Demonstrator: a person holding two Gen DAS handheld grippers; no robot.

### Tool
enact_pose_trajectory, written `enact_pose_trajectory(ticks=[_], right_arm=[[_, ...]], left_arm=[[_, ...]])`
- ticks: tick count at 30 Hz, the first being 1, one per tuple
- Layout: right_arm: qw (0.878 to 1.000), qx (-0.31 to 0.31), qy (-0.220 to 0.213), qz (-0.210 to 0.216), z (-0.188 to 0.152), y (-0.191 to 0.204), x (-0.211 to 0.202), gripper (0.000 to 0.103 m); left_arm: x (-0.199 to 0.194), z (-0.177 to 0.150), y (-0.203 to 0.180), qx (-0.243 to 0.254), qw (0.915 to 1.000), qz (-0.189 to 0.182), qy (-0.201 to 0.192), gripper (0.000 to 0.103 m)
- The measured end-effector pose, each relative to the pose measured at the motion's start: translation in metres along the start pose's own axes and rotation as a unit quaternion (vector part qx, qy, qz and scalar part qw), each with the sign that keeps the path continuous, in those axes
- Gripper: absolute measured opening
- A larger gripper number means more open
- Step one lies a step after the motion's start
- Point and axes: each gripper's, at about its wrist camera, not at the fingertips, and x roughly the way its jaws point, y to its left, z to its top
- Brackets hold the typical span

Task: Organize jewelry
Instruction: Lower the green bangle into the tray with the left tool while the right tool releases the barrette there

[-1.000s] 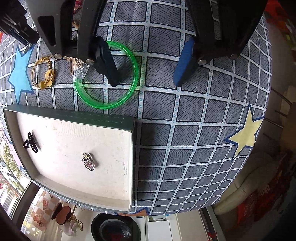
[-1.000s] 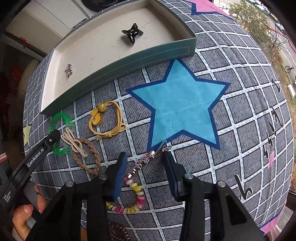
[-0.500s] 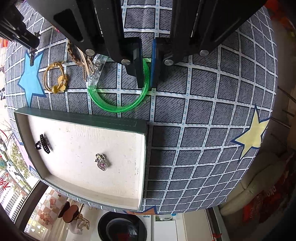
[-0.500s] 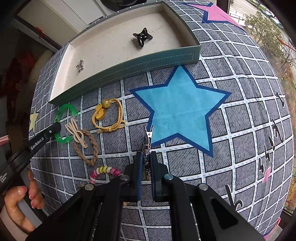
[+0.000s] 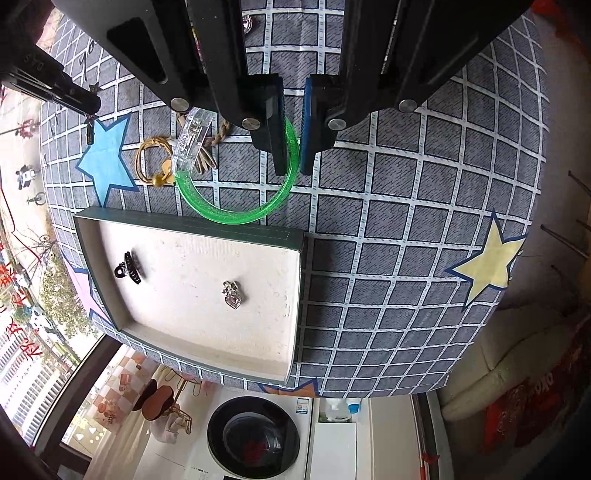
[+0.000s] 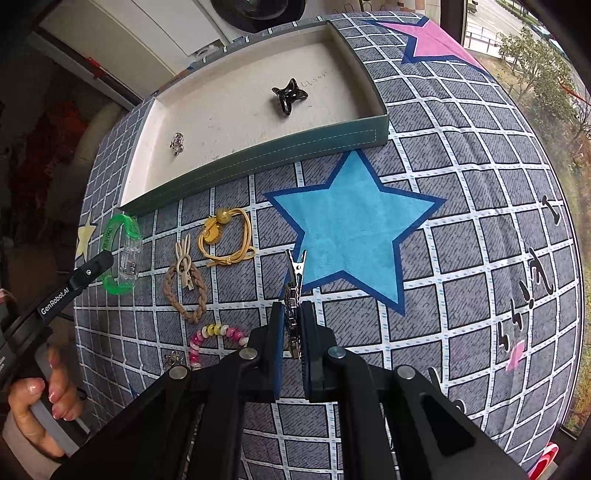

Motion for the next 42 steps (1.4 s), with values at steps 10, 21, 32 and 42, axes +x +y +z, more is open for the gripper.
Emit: enact_pose_trajectory(ticks=[10, 21, 32, 42], right_arm=[[1.000, -0.010, -0.023, 0.011, 0.023, 0.004, -0.021, 0.009], [0.998, -0.029, -0.051, 0.018, 0.083, 0.002, -0.036, 0.008], [0.997, -0.042, -0.061, 0.015, 0.147, 0.001, -0.012, 0.009], [0.996, -0.064, -0.053, 0.012, 0.193, 0.005, 0.019, 0.008]], left_arm=[[-0.024, 0.019, -0.013, 0.004, 0.9995, -0.016, -0.025, 0.019], [-0.010, 0.059, -0.033, 0.001, 0.9991, -0.017, -0.038, 0.019], [0.028, 0.093, -0.058, 0.009, 0.9995, 0.001, -0.031, 0.019], [0.070, 0.107, -0.084, 0.029, 0.9994, 0.014, -0.009, 0.019]])
